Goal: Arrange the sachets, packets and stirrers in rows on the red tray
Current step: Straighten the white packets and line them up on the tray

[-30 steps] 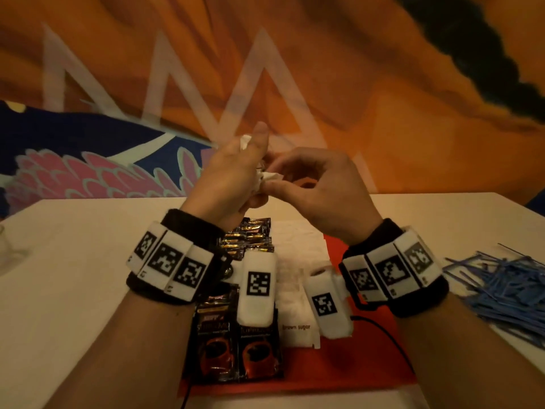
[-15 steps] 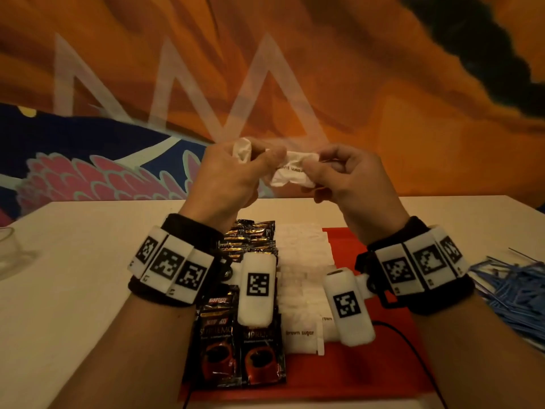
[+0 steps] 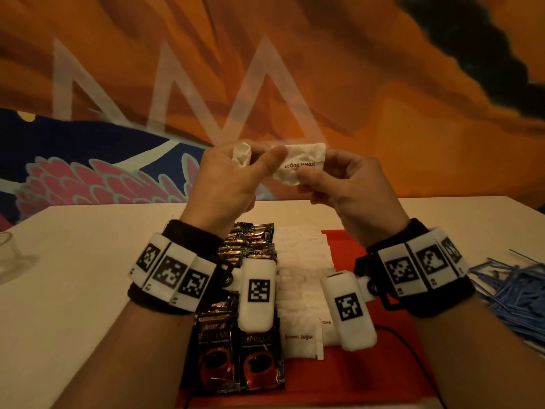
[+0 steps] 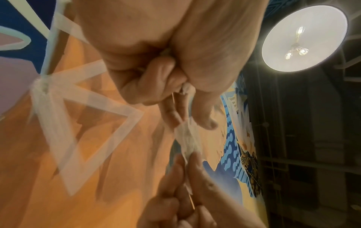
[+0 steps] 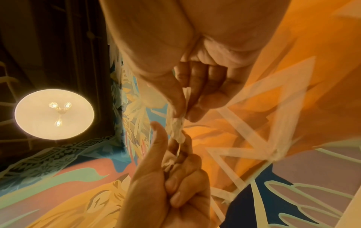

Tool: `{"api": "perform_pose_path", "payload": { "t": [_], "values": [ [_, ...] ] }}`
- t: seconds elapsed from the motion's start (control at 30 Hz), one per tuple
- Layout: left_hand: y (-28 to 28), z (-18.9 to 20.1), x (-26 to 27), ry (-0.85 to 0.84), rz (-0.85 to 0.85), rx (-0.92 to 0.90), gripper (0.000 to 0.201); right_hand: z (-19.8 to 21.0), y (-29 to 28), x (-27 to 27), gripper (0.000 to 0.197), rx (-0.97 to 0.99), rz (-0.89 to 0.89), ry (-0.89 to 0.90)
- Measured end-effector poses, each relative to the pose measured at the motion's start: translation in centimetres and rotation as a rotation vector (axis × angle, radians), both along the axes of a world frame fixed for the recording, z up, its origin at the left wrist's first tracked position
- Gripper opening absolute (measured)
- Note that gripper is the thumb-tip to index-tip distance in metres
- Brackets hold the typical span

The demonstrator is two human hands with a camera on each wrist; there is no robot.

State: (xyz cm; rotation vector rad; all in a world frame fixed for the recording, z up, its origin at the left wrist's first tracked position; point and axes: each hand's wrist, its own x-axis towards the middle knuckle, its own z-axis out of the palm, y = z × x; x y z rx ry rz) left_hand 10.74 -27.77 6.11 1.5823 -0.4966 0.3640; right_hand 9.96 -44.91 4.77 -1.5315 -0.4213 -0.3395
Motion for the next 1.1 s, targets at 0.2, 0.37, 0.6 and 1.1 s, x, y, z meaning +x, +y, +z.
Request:
{"api": "perform_pose_path", "payload": {
  "t": [0.2,0.37,0.6,1.1],
  "values": [
    [0.3,-0.1,-0.1,0.067,-0.038,0.213,0.017,0.4,-0.3,0.1,0.008,0.186,-0.027,0.002],
    [1.0,0.4,-0.3,0.112,-0.068,0.436,0.019,0.4,-1.1,0.0,0.004,-0.101,-0.011,-0.051],
    [0.7,0.0,0.4,0.112,0.059,0.126,0.011,-0.5,0.5,0.1,0.006,-0.049,-0.106,-0.077],
    [0.6,0.1,0.0,0.087,0.055,0.195,0.014,-0.4,-0.4,0.3,0.019,-0.044,-0.081,-0.018]
  ]
}}
